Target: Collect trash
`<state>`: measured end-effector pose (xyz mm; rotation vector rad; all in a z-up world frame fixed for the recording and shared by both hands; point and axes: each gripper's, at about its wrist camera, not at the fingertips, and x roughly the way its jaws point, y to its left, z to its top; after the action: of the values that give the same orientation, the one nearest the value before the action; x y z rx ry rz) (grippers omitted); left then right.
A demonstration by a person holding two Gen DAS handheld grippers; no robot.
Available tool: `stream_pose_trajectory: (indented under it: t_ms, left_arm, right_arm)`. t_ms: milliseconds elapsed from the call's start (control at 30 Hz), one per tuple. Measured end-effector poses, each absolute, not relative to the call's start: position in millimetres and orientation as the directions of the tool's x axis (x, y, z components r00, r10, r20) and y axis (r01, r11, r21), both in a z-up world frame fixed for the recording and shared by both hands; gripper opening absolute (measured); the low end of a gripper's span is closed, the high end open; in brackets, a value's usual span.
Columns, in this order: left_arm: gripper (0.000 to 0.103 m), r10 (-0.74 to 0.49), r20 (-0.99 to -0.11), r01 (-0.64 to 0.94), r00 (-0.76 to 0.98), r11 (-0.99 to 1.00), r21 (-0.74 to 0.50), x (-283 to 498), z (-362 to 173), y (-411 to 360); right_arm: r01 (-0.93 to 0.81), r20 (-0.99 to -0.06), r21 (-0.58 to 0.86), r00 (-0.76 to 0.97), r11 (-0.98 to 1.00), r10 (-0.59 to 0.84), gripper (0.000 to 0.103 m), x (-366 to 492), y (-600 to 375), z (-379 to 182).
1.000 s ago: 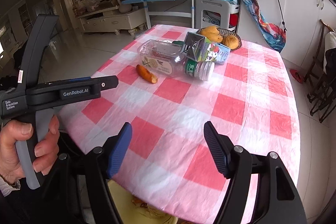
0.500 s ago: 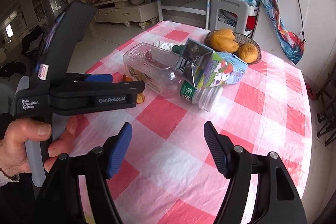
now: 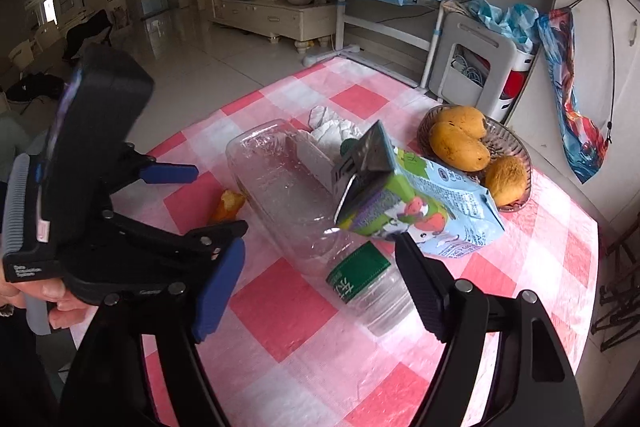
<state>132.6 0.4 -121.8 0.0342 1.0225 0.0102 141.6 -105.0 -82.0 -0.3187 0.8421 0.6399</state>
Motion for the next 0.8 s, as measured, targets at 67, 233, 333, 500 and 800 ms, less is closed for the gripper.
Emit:
stream_pose_trajectory:
  t_ms: [67,233,333,500,800]
  left_arm:
    - [0.063,0.028,-0.854,0.003,0.519,0.999,0.035,131.3,-120.3,5.3]
    - [0.048,0.027,-0.852,-0.007,0.522,1.000,0.028,128.9,-118.4,14.2]
    - [0.028,-0.004,-0.853,0.002,0.521,1.000,-0.004,125.7,-116.7,17.5]
    - [0.016,-0.085,-0.855,0.060,0.512,0.996,-0.063,113.7,-116.4,14.6]
    - [0.015,-0.233,-0.857,0.126,0.459,0.972,-0.198,75.5,-115.7,19.8]
  right_arm:
    - [-0.651,-0.798,-0.019,0.467,0.759,0.381,0.074,153.1,-100.3,-88.8]
    - [-0.655,-0.842,0.020,0.396,0.756,0.366,0.067,167.4,-95.4,-104.9]
    - [-0.634,-0.846,0.064,0.375,0.770,0.379,0.055,157.2,-99.6,-105.1]
    - [-0.539,-0.852,0.089,0.394,0.837,0.345,0.055,117.8,-119.4,-104.8]
    - [-0.369,-0.864,0.168,0.391,0.914,0.317,0.055,46.6,-153.6,-102.0]
